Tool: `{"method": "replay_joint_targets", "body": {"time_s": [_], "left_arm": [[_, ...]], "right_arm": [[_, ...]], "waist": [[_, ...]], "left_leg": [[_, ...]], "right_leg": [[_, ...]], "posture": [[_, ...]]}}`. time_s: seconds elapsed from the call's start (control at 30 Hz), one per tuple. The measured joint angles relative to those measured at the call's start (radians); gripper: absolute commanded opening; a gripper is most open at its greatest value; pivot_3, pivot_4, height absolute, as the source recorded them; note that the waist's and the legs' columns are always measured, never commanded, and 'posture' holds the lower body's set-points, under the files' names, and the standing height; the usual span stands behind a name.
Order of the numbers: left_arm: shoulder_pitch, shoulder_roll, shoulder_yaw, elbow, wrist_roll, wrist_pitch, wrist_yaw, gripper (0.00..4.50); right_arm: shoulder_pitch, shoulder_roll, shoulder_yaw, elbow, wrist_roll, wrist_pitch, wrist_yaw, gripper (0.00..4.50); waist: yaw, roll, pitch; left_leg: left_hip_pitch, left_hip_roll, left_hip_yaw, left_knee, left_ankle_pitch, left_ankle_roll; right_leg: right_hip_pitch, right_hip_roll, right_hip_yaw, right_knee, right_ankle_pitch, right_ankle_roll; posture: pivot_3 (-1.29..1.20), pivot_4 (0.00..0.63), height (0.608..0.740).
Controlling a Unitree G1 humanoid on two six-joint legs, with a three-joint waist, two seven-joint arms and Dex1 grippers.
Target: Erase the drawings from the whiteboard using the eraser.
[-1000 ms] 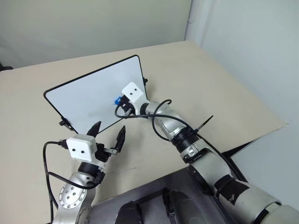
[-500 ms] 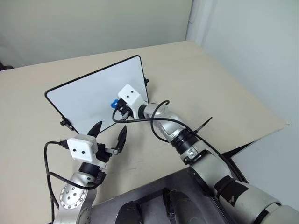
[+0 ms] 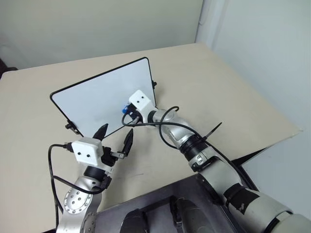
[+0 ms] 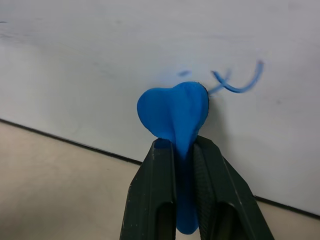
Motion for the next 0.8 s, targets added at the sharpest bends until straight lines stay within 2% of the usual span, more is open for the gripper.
{"method": "replay_joint_targets", "body": {"time_s": [0.4, 0.6, 0.8], "left_arm": [[-0.022, 0.0, -0.001, 0.016, 0.0, 0.0, -0.002, 4.5], [-0.021, 0.0, 0.0, 0.016, 0.0, 0.0, -0.003, 4.5], [-0.016, 0.0, -0.002, 0.016, 0.002, 0.0, -0.001, 4.5]], "right_arm": [[-0.01, -0.005, -0.125, 0.01, 0.019, -0.014, -0.037, 0.22], [-0.011, 0.001, -0.119, 0.01, 0.017, -0.013, -0.022, 0.22], [-0.028, 0.017, -0.06, 0.01, 0.005, -0.015, 0.005, 0.22]], "waist": [[-0.001, 0.0, 0.0], [-0.005, 0.0, 0.0], [-0.014, 0.0, 0.0]], "left_leg": [[0.0, 0.0, 0.0, 0.0, 0.001, 0.001], [0.0, 0.0, 0.0, 0.0, 0.001, 0.001], [0.0, 0.0, 0.0, -0.001, 0.0, 0.001]], "right_leg": [[0.0, 0.0, 0.0, 0.0, 0.0, 0.001], [-0.001, 0.0, 0.0, 0.0, 0.0, 0.001], [-0.002, 0.0, 0.0, 0.001, 0.0, 0.001]], "posture": [[0.0, 0.15, 0.735], [0.0, 0.15, 0.735], [0.0, 0.15, 0.735]]}}
